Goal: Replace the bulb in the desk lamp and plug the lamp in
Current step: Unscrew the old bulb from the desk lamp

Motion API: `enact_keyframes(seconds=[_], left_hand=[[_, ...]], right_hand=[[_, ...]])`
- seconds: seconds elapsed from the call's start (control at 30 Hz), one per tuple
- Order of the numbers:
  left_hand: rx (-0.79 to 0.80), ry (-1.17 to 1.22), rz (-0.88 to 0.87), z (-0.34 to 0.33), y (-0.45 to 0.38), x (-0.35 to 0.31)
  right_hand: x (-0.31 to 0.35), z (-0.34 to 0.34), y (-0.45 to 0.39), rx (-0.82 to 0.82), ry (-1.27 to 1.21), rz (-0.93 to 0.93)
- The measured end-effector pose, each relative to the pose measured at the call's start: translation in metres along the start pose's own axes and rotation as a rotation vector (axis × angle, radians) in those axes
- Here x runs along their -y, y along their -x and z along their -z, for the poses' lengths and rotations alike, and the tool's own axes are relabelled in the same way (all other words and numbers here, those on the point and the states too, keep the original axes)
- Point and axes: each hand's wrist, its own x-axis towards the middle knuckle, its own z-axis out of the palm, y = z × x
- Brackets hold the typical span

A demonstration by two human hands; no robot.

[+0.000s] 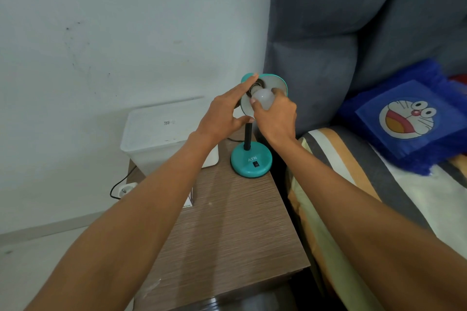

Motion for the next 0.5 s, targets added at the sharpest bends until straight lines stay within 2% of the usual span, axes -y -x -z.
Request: enact_keyframes(seconds=[0.2,0.5], left_hand=[[0.0,-0.012,0.01,0.003,0.0,0.0],[0.008,-0.012,0.02,0.001,0.0,-0.002]], right_hand=[[0.002,0.002,-0.002,0.08,0.052,0.054],[-0.008,0.004,-0.003,0.07,0.138,0.208]])
